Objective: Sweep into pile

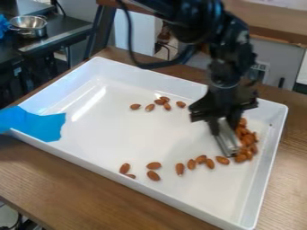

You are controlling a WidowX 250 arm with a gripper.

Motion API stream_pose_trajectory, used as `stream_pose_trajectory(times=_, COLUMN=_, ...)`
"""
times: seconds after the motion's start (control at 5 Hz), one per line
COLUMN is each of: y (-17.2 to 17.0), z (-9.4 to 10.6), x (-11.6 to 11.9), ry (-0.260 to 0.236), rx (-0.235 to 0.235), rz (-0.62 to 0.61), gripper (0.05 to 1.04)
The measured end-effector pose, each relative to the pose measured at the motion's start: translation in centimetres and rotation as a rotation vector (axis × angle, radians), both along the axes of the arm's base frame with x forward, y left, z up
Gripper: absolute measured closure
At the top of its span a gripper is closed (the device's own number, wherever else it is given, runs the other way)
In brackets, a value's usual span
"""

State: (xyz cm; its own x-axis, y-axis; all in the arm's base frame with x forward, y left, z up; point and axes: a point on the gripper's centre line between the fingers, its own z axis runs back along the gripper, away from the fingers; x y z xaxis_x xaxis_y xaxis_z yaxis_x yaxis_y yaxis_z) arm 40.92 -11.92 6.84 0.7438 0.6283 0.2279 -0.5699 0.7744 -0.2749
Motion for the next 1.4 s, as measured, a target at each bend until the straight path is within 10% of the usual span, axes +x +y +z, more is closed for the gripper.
stream_pose_trajectory(times=0.4, y=0.6, z=1.7, x=0.3, ry=0.023, rx=-0.112, rz=0.028, gripper=0.717)
stream_pose_trajectory(times=0.8, y=8.5, z=4.9, x=-2.5, ry=0.041, rx=-0.179, rz=0.045, gripper=0.717)
stream_pose_trajectory(times=1.4, y=16.8, z=3.9, x=-6.4, ry=-0.036, rx=0.054, rz=-0.139, gripper=0.717)
